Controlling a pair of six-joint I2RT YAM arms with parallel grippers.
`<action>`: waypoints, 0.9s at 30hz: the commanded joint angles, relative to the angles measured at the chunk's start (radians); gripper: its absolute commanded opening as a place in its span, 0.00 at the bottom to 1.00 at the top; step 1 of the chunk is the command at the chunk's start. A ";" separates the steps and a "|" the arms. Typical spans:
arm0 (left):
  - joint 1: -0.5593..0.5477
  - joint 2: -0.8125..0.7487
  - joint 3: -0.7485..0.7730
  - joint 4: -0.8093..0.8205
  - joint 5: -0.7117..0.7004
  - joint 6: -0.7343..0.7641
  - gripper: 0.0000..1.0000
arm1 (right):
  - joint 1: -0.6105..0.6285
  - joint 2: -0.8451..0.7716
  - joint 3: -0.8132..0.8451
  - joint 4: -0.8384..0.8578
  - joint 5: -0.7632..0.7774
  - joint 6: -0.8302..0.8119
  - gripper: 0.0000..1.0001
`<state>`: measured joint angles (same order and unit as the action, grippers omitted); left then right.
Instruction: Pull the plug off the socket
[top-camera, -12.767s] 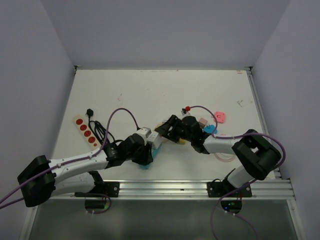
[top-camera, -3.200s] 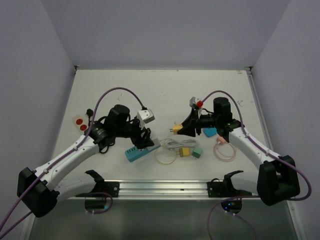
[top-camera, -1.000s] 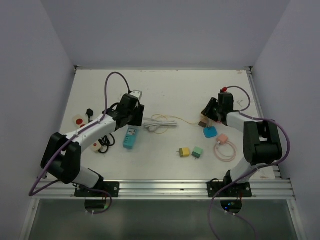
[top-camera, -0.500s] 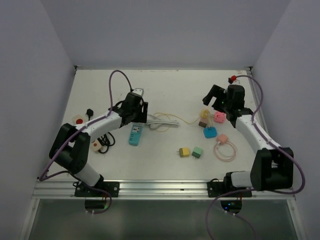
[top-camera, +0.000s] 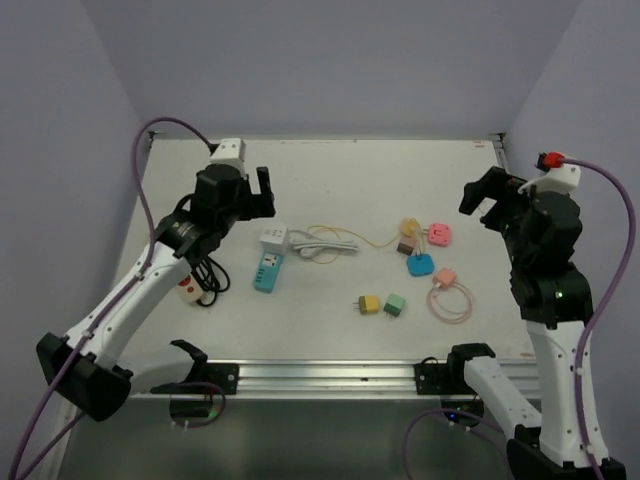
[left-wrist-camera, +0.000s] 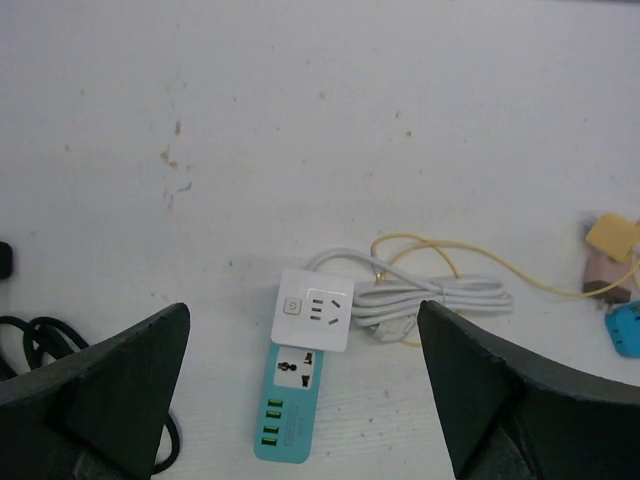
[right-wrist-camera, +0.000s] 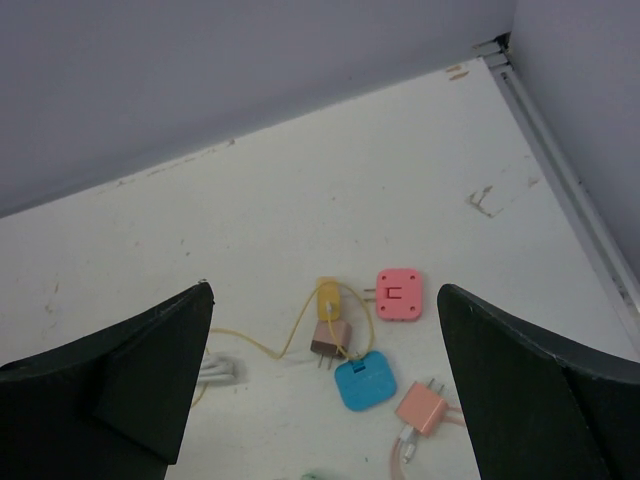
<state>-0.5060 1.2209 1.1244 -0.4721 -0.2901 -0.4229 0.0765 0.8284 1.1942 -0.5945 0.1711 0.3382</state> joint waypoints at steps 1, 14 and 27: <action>0.006 -0.119 0.116 -0.137 -0.108 0.033 1.00 | 0.000 -0.093 0.099 -0.146 0.102 -0.071 0.99; 0.004 -0.478 0.442 -0.470 -0.310 0.113 1.00 | 0.051 -0.340 0.189 -0.240 0.208 -0.171 0.99; 0.004 -0.820 0.381 -0.442 -0.537 0.078 1.00 | 0.137 -0.555 0.047 -0.154 0.308 -0.214 0.99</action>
<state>-0.5049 0.4412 1.5433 -0.9398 -0.7506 -0.3397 0.2054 0.3027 1.2835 -0.7956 0.4404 0.1562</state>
